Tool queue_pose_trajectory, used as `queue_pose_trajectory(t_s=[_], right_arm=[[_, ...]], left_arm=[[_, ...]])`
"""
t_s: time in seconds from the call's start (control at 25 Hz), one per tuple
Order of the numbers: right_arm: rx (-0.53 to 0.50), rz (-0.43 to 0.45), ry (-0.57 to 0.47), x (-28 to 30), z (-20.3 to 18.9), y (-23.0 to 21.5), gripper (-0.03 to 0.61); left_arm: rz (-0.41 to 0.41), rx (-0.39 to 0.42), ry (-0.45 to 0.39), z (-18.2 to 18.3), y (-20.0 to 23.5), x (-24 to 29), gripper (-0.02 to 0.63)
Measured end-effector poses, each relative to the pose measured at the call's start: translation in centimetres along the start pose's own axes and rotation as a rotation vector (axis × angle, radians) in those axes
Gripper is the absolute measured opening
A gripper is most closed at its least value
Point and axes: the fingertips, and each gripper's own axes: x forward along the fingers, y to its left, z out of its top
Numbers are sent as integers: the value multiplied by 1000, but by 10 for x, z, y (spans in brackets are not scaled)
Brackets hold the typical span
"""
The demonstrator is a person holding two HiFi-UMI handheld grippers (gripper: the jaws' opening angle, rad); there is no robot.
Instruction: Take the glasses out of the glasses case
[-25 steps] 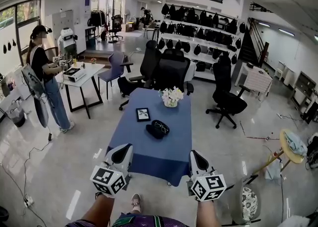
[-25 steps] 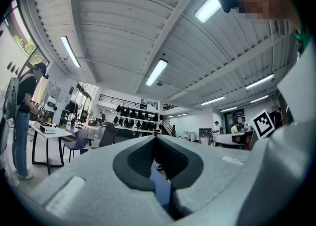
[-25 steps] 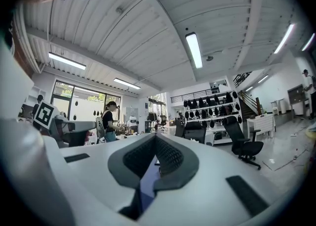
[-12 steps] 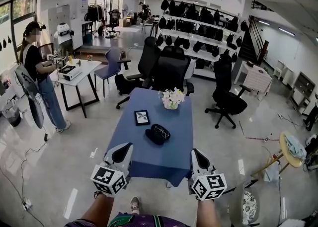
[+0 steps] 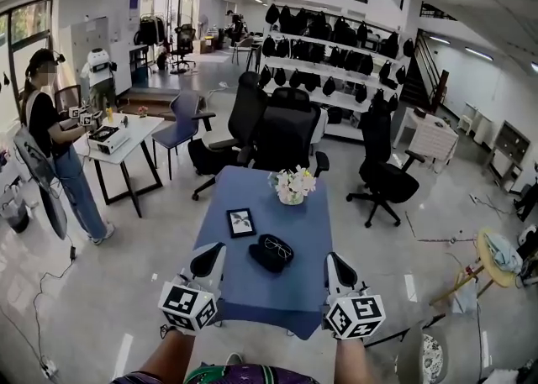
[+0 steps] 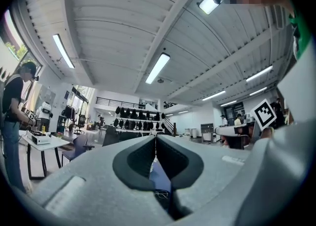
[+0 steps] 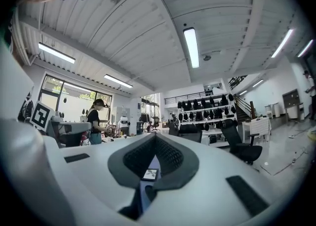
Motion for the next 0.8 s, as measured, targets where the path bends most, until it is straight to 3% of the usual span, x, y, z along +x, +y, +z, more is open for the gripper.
queue_pose_trajectory(t_s=[0.48, 0.8], right_arm=[[-14, -32, 18, 83, -6, 9, 2], [-46, -6, 62, 120, -22, 22, 2]], left_arm=[[-86, 0, 20, -12, 62, 52, 17], [-124, -21, 31, -32, 92, 74, 17]])
